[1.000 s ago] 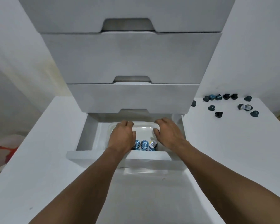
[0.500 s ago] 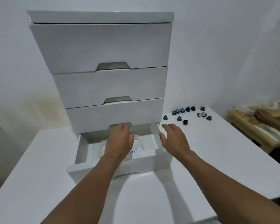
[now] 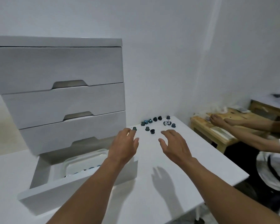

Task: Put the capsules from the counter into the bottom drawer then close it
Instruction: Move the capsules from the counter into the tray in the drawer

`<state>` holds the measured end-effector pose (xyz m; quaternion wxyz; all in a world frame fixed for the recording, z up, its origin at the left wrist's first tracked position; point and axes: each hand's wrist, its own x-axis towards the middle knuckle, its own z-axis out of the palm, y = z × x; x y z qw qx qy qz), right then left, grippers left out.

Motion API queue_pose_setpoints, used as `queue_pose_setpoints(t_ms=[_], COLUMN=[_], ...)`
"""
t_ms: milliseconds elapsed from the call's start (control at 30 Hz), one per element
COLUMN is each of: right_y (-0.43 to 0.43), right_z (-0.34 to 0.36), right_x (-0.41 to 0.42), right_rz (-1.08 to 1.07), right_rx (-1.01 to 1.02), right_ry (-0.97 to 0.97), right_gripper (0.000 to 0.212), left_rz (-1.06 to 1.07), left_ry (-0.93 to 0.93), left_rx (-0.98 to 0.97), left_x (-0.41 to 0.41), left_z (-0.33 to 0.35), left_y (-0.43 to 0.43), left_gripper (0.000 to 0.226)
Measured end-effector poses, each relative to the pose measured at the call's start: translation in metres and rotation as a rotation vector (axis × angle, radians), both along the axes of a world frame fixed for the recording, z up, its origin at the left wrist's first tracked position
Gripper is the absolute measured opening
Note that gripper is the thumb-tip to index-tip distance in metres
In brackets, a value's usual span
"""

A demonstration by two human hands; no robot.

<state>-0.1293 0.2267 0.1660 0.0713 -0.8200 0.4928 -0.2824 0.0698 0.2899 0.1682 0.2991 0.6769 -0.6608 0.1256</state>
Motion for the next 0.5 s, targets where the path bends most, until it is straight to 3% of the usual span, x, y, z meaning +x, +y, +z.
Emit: queue_pose_setpoints(t_ms=[167,333,500], right_y=[-0.052,-0.112,-0.166], right_z=[0.001,-0.003,-0.014], right_x=[-0.041,-0.075,-0.092], right_rz=[0.051,0.123,0.193], right_rx=[-0.049,-0.065,-0.033], right_ry=[0.018,0.033,0.067], right_gripper=[0.038,0.04,0.041], left_rz=[-0.005,0.05,0.111], left_ry=[-0.06,-0.1,-0.028], left_rx=[-0.025,-0.01,0.008], left_x=[-0.045,-0.092,-0.113], left_z=[-0.002,-0.01,-0.022], left_y=[-0.052,-0.104,-0.146], left_gripper=[0.02,0.025,0.029])
